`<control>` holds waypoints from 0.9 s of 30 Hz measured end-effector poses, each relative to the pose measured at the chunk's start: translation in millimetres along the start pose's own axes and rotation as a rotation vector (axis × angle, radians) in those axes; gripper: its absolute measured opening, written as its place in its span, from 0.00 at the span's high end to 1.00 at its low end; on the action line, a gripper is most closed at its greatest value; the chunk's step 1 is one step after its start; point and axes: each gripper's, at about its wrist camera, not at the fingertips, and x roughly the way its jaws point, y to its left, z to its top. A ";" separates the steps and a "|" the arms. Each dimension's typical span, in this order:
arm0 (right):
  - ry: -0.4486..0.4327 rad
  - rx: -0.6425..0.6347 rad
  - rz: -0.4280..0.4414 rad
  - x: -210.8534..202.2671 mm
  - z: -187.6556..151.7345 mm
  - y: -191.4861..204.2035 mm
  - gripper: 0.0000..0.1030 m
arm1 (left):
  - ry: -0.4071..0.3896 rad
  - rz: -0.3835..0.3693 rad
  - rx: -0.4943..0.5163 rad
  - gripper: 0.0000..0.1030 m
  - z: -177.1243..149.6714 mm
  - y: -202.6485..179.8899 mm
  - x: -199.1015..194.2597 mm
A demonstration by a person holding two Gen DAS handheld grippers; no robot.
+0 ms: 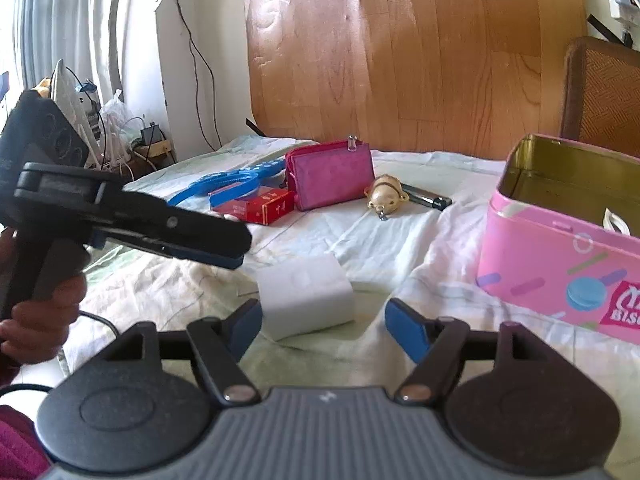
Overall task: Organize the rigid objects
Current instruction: 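Carry the charger plug into the pink tin and release it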
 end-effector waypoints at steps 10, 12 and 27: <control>0.080 -0.114 0.052 33.9 10.1 10.7 0.47 | 0.066 0.049 0.017 0.35 -1.5 -3.0 33.2; 0.026 -0.098 0.052 24.9 11.2 7.6 0.47 | 0.051 0.039 0.048 0.35 6.8 -12.8 30.9; -0.206 0.006 -0.347 -34.6 39.6 -85.4 0.47 | 0.065 -0.134 0.329 0.36 75.5 -116.5 152.1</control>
